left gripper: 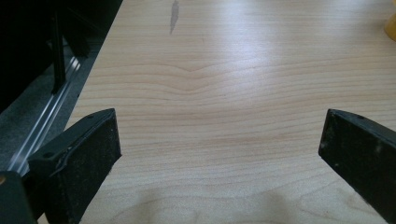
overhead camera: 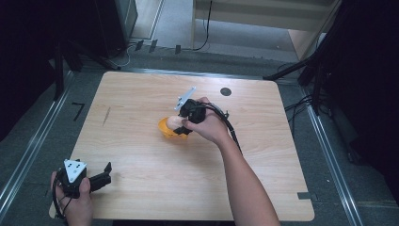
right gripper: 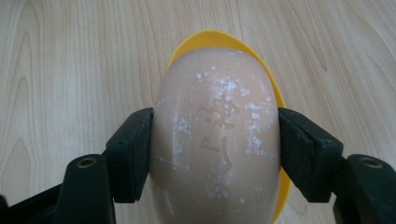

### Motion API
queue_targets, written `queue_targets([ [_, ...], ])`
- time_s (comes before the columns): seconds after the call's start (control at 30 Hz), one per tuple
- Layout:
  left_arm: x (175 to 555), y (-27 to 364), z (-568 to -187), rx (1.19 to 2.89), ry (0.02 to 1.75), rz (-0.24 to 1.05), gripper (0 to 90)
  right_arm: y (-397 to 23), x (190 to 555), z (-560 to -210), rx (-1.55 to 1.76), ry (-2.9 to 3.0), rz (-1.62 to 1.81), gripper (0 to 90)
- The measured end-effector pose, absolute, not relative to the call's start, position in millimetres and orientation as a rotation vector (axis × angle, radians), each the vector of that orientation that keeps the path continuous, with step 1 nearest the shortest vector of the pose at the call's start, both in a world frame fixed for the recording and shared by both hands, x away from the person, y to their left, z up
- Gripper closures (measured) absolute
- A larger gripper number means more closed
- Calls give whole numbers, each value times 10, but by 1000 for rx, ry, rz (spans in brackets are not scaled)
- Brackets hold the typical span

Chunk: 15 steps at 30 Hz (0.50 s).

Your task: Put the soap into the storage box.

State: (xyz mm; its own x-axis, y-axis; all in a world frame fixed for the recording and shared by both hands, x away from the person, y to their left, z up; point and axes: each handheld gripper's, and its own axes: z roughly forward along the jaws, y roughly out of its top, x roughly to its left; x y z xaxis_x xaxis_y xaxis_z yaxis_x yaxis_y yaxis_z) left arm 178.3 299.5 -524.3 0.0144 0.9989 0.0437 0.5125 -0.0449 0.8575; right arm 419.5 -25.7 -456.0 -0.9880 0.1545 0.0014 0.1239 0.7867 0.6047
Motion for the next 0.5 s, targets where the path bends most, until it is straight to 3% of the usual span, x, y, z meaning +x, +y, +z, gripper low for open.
queue_targets([
  [0.5, 1785, 2992, -5242, 1639, 1571, 934, 0, -197, 4257, -4565, 181, 2944, 954, 328],
])
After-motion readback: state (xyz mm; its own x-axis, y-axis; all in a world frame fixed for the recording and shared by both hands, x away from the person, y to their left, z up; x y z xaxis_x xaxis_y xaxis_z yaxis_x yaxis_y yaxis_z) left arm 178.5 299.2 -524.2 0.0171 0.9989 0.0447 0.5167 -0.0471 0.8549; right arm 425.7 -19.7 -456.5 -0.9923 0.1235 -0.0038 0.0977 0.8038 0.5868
